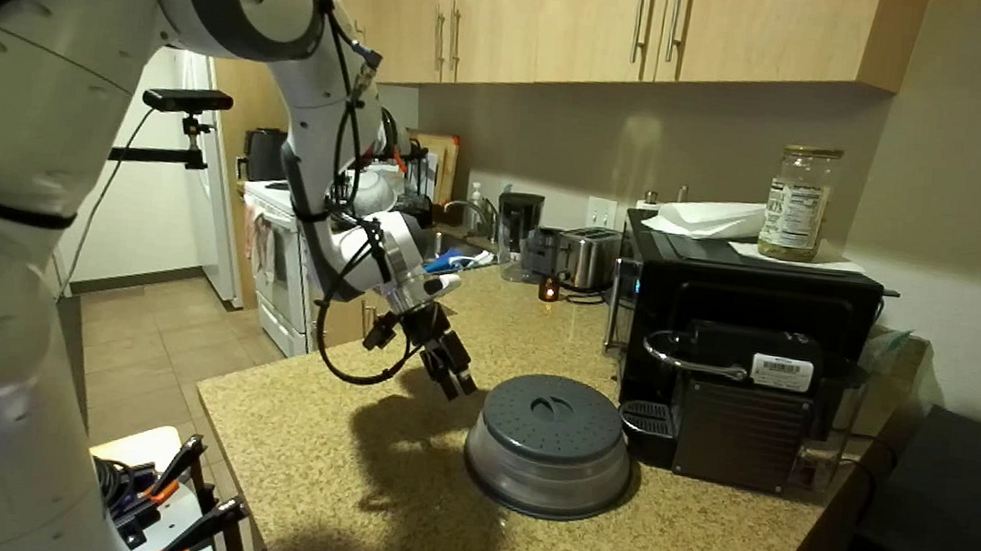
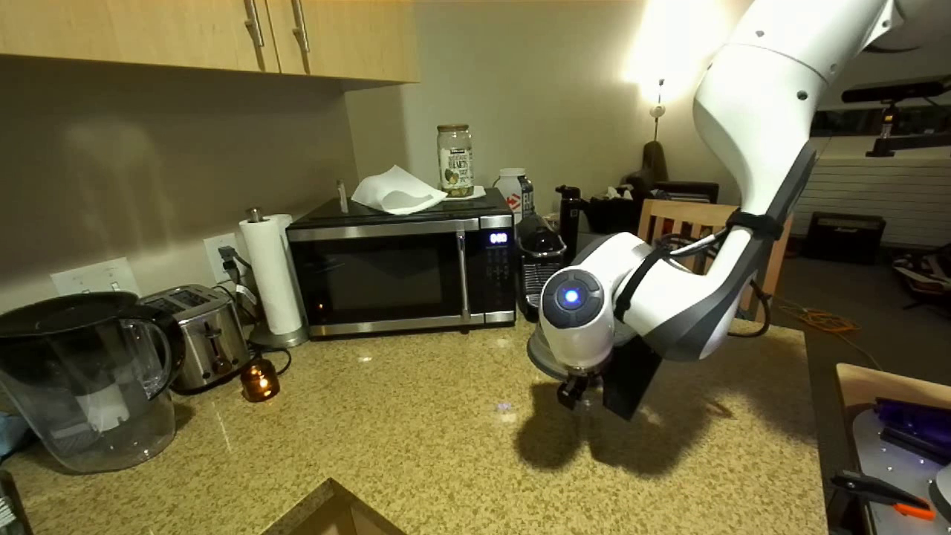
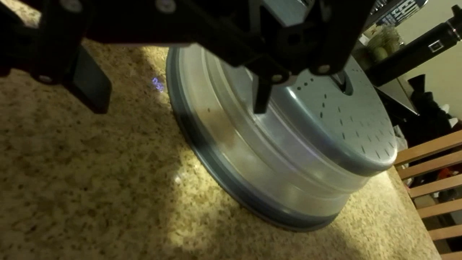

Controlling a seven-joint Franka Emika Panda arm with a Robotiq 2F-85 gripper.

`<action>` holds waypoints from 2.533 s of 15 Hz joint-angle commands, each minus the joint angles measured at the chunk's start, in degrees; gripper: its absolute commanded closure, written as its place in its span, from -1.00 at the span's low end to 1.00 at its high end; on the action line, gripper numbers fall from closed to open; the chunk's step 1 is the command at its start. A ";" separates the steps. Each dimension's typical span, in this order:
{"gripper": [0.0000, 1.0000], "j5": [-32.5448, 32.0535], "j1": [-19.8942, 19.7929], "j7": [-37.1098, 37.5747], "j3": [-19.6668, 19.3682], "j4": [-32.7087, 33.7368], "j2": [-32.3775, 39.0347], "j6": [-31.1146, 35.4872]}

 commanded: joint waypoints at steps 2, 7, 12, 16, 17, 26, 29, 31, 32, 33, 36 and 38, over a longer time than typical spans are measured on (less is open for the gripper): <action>-1.00 7.36 -0.54 -6.18 -2.02 -3.27 -5.91 3.67; -1.00 11.84 -0.80 -9.99 -5.41 -3.72 -8.75 2.60; -1.00 17.00 -1.23 -13.14 -8.27 -4.05 -10.62 1.02; -1.00 23.05 -1.13 -15.56 -9.48 -3.56 -12.47 -2.05; -1.00 23.96 -0.89 -15.58 -9.75 -3.71 -13.61 -3.00; -1.00 30.39 -1.32 -21.47 -9.26 -5.20 -23.86 -6.95; -1.00 32.91 -1.51 -24.74 -9.18 -5.67 -25.89 -6.72; -1.00 34.53 -1.70 -27.19 -9.23 -6.04 -27.01 -6.52; -1.00 35.50 -1.78 -28.91 -9.19 -6.36 -27.68 -6.28; -1.00 36.27 -1.81 -30.25 -9.16 -6.52 -28.24 -6.29; -1.00 37.47 -2.06 -35.47 -9.20 -7.44 -31.24 -5.25; -1.00 36.37 -2.14 -37.15 -9.04 -8.01 -33.18 -4.44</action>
